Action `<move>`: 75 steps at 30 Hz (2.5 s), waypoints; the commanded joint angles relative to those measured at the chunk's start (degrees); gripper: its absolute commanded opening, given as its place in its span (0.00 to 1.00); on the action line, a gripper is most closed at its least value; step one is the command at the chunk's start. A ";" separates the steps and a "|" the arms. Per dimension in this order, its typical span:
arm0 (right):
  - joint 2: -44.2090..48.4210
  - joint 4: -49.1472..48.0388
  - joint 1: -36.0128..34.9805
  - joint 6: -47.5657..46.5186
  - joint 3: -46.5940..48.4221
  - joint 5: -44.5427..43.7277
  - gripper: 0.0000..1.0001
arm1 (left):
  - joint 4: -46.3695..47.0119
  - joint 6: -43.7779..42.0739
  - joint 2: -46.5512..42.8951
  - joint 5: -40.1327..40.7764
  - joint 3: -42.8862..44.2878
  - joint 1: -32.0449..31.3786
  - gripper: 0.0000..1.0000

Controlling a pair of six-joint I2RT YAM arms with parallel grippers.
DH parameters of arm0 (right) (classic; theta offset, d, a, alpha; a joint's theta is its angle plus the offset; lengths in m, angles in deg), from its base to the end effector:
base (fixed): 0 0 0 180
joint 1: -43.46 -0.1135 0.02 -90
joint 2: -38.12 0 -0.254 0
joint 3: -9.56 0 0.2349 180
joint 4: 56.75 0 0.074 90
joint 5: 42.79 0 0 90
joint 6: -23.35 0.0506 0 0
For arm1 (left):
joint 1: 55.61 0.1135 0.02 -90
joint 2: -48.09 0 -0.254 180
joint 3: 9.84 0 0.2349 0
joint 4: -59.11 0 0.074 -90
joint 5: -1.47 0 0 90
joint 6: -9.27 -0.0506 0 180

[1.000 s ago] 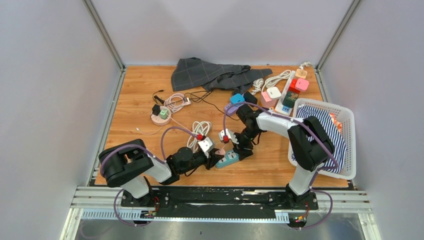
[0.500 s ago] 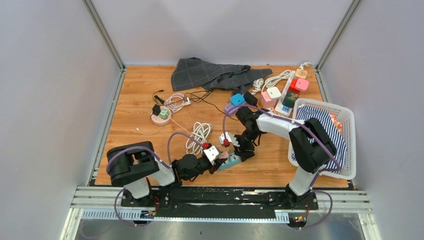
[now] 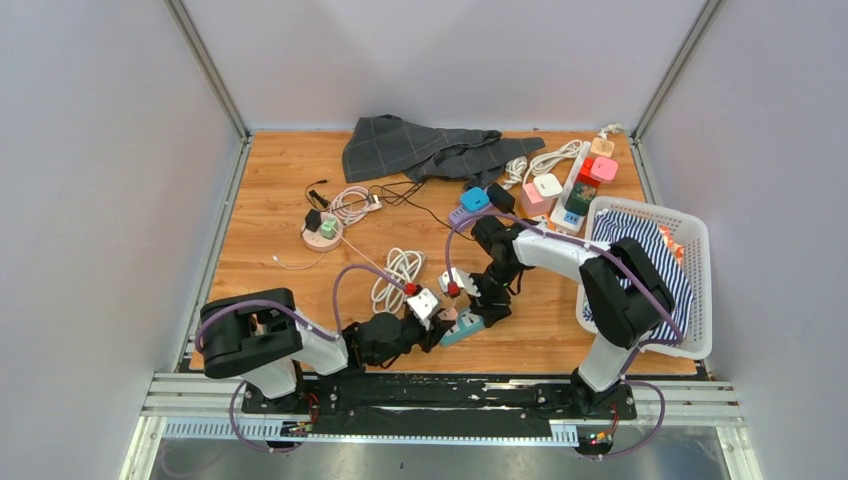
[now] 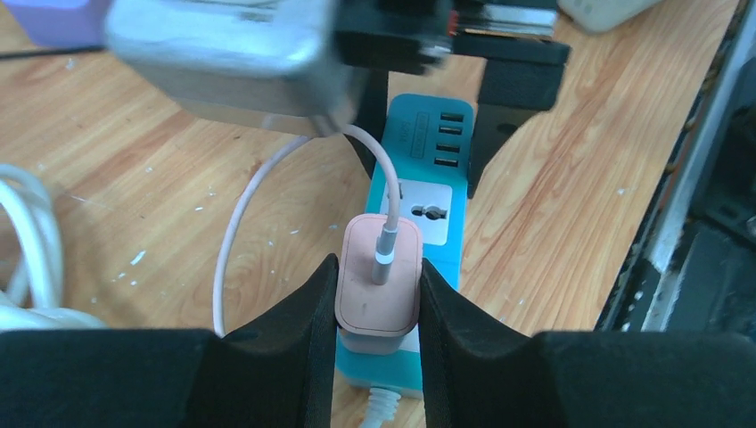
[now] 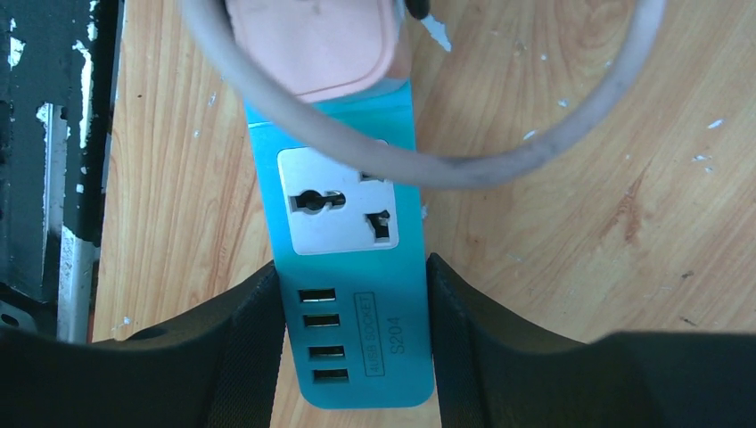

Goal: Pull the plug off the socket
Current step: Remove the plug from the socket.

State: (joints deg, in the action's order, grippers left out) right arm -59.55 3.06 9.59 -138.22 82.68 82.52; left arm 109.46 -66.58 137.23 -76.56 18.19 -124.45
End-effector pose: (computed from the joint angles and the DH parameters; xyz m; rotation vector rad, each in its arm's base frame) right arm 0.2153 0.1797 0.1529 -2.2112 1.6292 0.7835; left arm 0.1004 -0.2303 0.1387 0.6996 1.6987 -0.8602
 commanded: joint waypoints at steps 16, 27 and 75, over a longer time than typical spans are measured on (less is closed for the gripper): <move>-0.73 -5.39 -0.28 4.18 -1.14 -4.81 0.00 | -12.32 3.70 -4.32 4.89 2.34 -9.38 0.00; 0.48 -7.67 -0.29 5.88 -1.73 -6.20 0.00 | -13.20 9.17 -2.42 4.95 3.86 -9.24 0.00; -1.12 -7.79 -0.15 7.23 -1.11 -4.64 0.00 | -19.24 18.54 -2.94 7.74 2.65 -9.27 0.00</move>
State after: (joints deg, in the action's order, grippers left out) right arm -58.81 2.65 8.68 -135.84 81.61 82.96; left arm 95.32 -54.10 132.75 -62.16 21.82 -132.12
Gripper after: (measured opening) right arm 0.572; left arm 0.329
